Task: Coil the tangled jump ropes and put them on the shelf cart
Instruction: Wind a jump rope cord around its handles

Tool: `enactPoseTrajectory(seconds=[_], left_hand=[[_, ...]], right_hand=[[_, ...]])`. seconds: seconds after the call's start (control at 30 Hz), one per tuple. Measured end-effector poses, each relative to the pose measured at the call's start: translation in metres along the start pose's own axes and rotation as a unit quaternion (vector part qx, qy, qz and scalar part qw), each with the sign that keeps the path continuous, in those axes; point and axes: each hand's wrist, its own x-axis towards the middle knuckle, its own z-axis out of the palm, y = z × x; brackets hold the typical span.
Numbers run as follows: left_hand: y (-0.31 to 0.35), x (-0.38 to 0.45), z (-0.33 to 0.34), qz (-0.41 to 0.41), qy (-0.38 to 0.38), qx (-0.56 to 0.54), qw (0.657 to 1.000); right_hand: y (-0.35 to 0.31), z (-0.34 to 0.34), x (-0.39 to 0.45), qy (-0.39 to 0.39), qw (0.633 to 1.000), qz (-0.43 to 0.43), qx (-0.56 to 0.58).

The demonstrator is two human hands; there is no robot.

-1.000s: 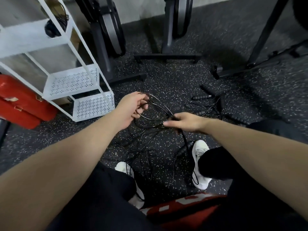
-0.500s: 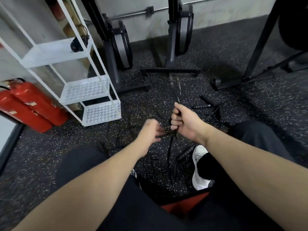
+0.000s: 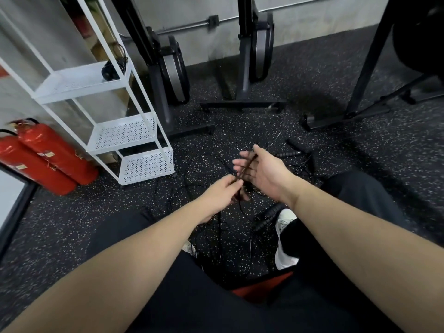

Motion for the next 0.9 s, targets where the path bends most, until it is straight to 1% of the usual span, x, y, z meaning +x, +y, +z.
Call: enactPoseTrajectory(seconds=[0.03, 0.1, 0.13, 0.2, 0.27, 0.3, 0.33, 0.37, 0.43, 0.47, 0.5, 0.53, 0.57, 0.6, 0.67, 0.73, 0.8, 0.9], left_hand=[[0.0, 0.0, -0.001, 0.007, 0.018, -0.002, 1.0], [0.0, 0.001, -0.003, 0.02, 0.062, -0.018, 0.998], [0.0, 0.0, -0.004, 0.023, 0.08, -0.045, 0.995], [0.003, 0.001, -0.007, 0.023, 0.104, -0.117, 0.987], [0.011, 0.001, -0.01, 0.018, 0.125, -0.197, 0.972], [0.015, 0.002, -0.011, 0.019, 0.133, -0.241, 0.961], [0.021, 0.002, -0.012, 0.023, 0.139, -0.284, 0.949], [0.027, 0.002, -0.013, 0.028, 0.145, -0.318, 0.936], [0.04, 0.004, -0.016, 0.04, 0.155, -0.361, 0.919], [0.046, 0.004, -0.017, 0.044, 0.159, -0.377, 0.911], [0.052, 0.005, -0.017, 0.048, 0.162, -0.394, 0.903], [0.057, 0.005, -0.018, 0.052, 0.165, -0.409, 0.896], [0.061, 0.005, -0.019, 0.057, 0.168, -0.419, 0.89], [0.065, 0.004, -0.019, 0.062, 0.17, -0.425, 0.887], [0.069, 0.004, -0.021, 0.072, 0.182, -0.429, 0.882], [0.07, 0.006, -0.027, 0.07, 0.2, -0.446, 0.869], [0.07, 0.008, -0.035, 0.059, 0.204, -0.481, 0.85], [0.073, 0.008, -0.046, 0.021, 0.182, -0.517, 0.836]], right_hand=[[-0.001, -0.002, 0.0, -0.011, 1.0, -0.007, -0.025], [-0.001, -0.01, 0.001, -0.011, 0.999, -0.024, -0.035], [0.0, -0.015, 0.002, 0.005, 0.999, -0.035, -0.036], [0.002, -0.021, 0.002, 0.063, 0.994, -0.062, -0.064], [0.004, -0.027, 0.0, 0.104, 0.98, -0.093, -0.141], [0.004, -0.028, -0.002, 0.101, 0.969, -0.106, -0.198], [0.005, -0.029, -0.004, 0.073, 0.956, -0.112, -0.263], [0.007, -0.028, -0.006, 0.02, 0.937, -0.113, -0.329], [0.014, -0.025, -0.009, -0.115, 0.891, -0.086, -0.43], [0.016, -0.022, -0.012, -0.171, 0.871, -0.061, -0.455], [0.02, -0.019, -0.014, -0.212, 0.859, -0.036, -0.464], [0.024, -0.017, -0.015, -0.235, 0.854, -0.021, -0.463], [0.028, -0.015, -0.015, -0.24, 0.852, -0.019, -0.465], [0.03, -0.014, -0.015, -0.227, 0.851, -0.029, -0.473], [0.03, -0.014, -0.013, -0.178, 0.85, -0.047, -0.494], [0.027, -0.017, -0.013, -0.142, 0.86, -0.059, -0.487], [0.023, -0.02, -0.013, -0.14, 0.87, -0.075, -0.467], [0.023, -0.016, -0.016, -0.16, 0.867, -0.101, -0.462]])
